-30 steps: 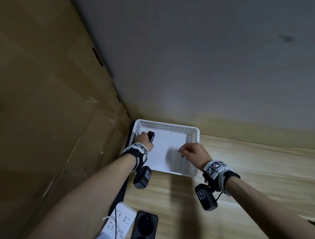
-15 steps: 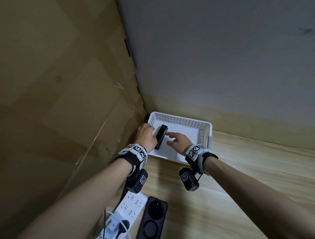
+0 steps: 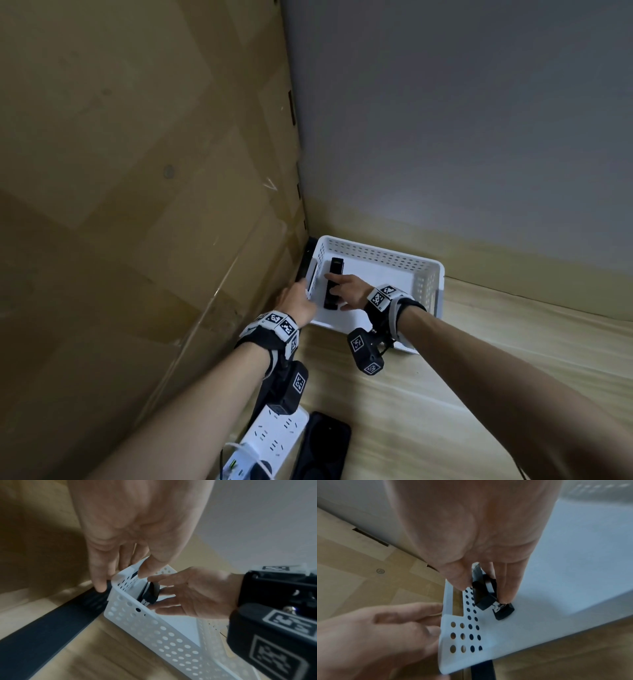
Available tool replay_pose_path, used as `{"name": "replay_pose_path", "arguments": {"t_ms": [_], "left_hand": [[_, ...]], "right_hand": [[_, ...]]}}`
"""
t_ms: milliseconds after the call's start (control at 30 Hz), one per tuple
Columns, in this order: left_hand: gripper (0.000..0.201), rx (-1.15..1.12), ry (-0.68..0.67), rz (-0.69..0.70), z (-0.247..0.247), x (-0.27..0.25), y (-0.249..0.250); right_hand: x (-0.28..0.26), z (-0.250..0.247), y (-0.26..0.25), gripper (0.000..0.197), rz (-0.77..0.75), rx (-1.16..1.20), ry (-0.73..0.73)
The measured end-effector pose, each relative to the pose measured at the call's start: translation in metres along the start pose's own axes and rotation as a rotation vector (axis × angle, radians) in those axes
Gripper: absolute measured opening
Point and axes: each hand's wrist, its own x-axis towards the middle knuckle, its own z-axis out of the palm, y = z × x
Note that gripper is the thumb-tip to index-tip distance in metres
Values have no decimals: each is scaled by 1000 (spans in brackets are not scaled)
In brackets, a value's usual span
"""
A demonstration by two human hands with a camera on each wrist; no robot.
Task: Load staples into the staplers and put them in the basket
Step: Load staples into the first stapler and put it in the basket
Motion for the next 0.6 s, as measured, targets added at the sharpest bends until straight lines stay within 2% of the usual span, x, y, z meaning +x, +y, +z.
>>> {"name": "replay_pose_path", "arguments": {"t_ms": [100,167,267,433,500,600], "left_hand": [[71,-5,-19,-16,0,1,-3],[78,9,-17,-15,-2,2,-5],[80,31,-12,10,-4,3,-7],[79,114,36,8,-1,9,-5],[79,122,68,27,0,10,-4],[79,141,86,60,1,12,-4]], "right_hand": [[6,-4,-3,54,-25,-1,19],[10,-6,-7,55,-30,9,17],[17,-9,-11,58,-54,16,3],[27,-15,-16,59,-51,233,38],[31,-16,-15,48,-44,288,50],[34,-15,-11,19,3,341,104]]}}
